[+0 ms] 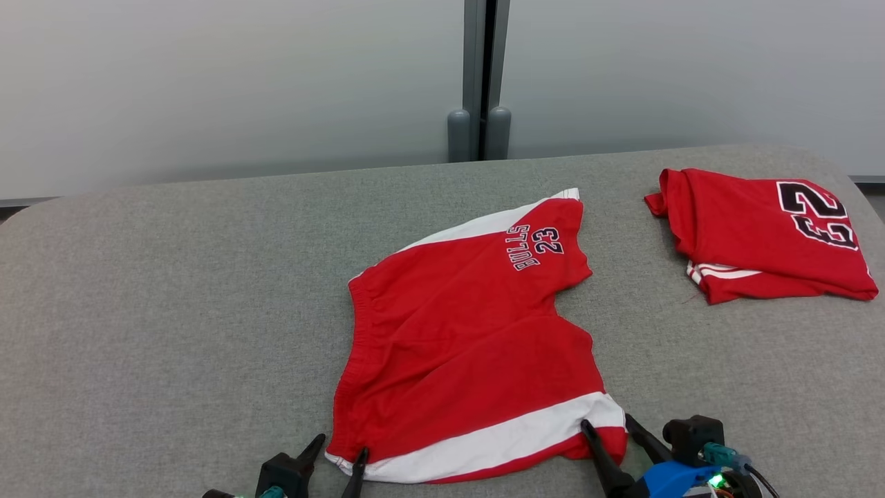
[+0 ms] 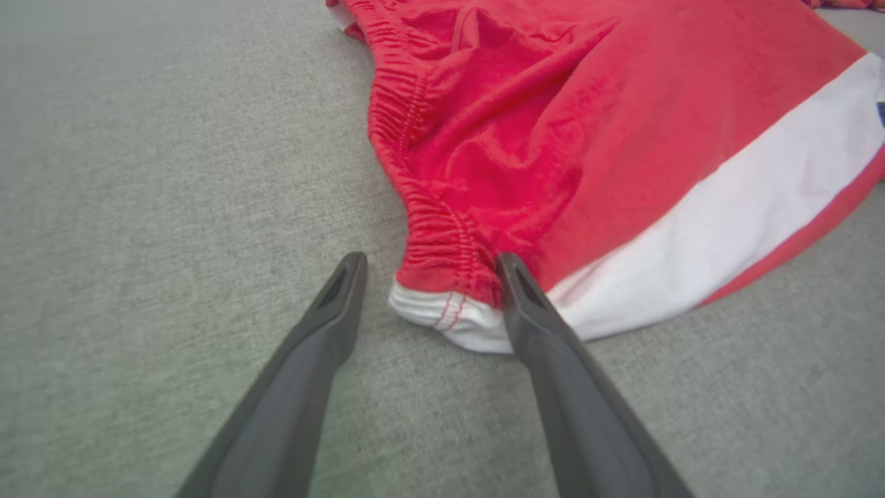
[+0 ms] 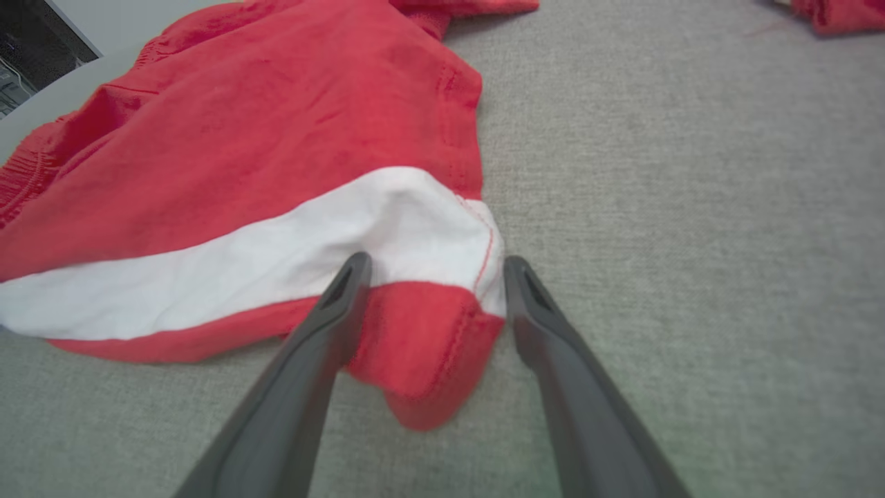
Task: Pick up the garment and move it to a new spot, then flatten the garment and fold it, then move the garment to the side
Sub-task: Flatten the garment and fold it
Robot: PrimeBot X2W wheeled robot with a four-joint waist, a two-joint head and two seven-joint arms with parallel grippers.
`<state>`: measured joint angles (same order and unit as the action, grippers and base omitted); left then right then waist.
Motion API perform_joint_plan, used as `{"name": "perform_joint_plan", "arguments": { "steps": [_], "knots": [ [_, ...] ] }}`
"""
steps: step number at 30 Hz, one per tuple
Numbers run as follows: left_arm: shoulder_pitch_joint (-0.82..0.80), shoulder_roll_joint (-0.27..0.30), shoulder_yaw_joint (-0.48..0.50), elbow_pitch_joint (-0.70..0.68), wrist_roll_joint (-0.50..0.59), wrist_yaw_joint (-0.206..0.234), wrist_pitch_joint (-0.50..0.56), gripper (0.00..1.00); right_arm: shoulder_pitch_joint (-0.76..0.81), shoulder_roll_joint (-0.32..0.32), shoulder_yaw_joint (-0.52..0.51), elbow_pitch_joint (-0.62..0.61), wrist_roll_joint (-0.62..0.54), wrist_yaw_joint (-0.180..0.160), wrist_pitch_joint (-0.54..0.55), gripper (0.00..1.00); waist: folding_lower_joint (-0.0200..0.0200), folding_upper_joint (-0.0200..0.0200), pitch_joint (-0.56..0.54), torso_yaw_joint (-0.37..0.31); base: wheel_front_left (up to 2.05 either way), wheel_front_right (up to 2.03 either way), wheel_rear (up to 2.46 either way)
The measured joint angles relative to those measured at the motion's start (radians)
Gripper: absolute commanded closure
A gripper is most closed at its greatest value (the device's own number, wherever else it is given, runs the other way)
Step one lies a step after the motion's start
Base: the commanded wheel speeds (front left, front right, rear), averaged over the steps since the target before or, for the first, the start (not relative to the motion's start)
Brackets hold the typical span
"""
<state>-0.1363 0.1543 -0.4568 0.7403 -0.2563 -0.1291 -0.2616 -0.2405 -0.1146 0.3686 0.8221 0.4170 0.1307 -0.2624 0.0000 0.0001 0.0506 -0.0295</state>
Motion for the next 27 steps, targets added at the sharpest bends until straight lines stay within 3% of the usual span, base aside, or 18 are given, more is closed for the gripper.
{"name": "perform_joint_plan", "arguments": {
  "steps": [6, 7, 8, 9, 10, 11, 17, 27],
  "knots": [
    [-0.03, 0.001, -0.048, 0.031, -0.03, 0.0, 0.0, 0.0, -0.019, 0.007, 0.005, 0.013, 0.016, 0.0, 0.0, 0.0, -0.0001, 0.0, 0.007, 0.0, 0.0, 0.0, 0.0],
    [-0.035, 0.001, -0.055, 0.034, -0.036, 0.0, 0.0, 0.0, -0.022, 0.007, 0.004, 0.013, 0.018, 0.0, 0.0, 0.02, -0.0001, -0.0001, 0.01, 0.0, 0.0, 0.0, 0.0],
    [-0.039, 0.001, -0.062, 0.035, -0.041, 0.0, 0.0, 0.06, -0.024, 0.008, 0.004, 0.014, 0.02, 0.0, 0.0, 0.12, -0.0001, 0.0, 0.012, -0.001, 0.0, 0.0, 0.0],
    [-0.044, 0.0, -0.073, 0.038, -0.048, 0.0, 0.0, 0.55, -0.028, 0.01, 0.004, 0.015, 0.022, 0.0, 0.0, 0.63, 0.0, 0.0, 0.014, -0.001, 0.0, 0.0, 0.0],
    [-0.049, -0.002, -0.086, 0.039, -0.057, 0.0, 0.0, 0.7, -0.031, 0.01, 0.004, 0.014, 0.025, 0.0, 0.0, 1.0, 0.0, 0.0, 0.016, -0.001, 0.0, 0.0, 0.0],
    [-0.053, -0.002, -0.099, 0.039, -0.067, 0.0, 0.0, 1.0, -0.033, 0.011, 0.003, 0.007, 0.025, 0.0, 0.0, 1.0, 0.0, 0.0, 0.018, 0.0, 0.0, 0.0, 0.0],
    [-0.066, 0.007, -0.103, -0.032, -0.097, 0.0, 0.0, 1.0, -0.04, 0.012, -0.03, -0.081, -0.003, 0.0, 0.0, 1.0, 0.0, 0.0, 0.022, 0.005, 0.0, 0.0, 0.0],
    [-0.055, 0.014, -0.042, -0.296, -0.124, 0.0, 0.0, 1.0, -0.014, -0.024, -0.065, -0.33, -0.056, 0.0, 0.0, 1.0, 0.0, 0.0, 0.013, 0.015, 0.0, 0.0, 0.0]
  ]
}}
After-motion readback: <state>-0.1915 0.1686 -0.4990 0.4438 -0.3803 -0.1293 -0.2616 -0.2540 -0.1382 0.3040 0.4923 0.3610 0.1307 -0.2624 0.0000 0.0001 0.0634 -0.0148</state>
